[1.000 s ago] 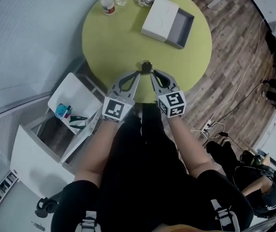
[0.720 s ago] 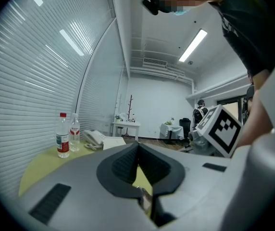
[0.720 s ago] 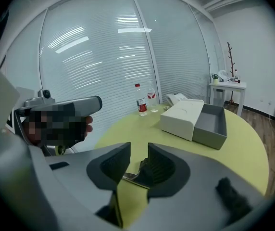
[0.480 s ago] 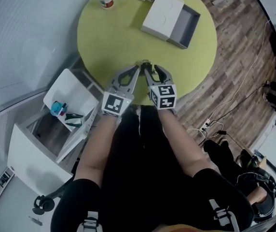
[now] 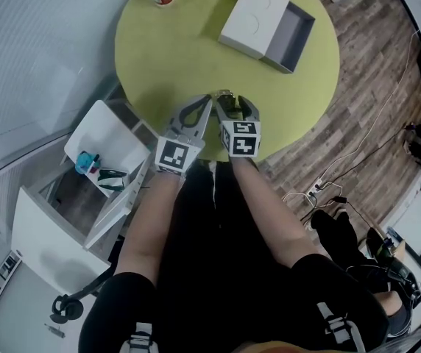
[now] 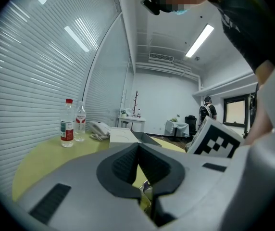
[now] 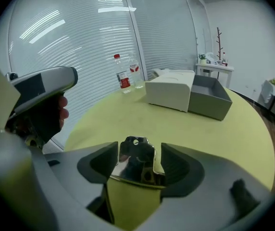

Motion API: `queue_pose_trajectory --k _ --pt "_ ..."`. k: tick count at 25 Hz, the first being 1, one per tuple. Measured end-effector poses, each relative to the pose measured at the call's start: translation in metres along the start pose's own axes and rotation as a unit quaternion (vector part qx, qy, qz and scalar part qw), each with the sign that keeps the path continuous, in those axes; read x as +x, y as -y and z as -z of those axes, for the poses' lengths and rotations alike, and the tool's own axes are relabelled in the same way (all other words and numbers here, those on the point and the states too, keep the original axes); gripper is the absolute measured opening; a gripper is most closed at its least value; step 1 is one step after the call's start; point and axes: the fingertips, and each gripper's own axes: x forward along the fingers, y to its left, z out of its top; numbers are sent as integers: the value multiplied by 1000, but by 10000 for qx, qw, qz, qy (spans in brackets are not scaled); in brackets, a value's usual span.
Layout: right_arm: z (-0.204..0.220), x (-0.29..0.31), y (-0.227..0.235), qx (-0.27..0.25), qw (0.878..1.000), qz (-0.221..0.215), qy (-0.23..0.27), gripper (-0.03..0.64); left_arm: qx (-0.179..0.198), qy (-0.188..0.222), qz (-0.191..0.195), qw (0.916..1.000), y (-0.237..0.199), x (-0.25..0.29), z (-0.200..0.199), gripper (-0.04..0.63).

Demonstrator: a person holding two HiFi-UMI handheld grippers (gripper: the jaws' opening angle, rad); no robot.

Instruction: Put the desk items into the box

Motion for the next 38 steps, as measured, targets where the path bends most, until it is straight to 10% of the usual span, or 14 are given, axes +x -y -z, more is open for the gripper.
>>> queue_pose_trajectory --k 38 --pt "-36 -71 -13 -82 9996 -262 -49 273 207 124 147 9996 16 -39 -60 9"
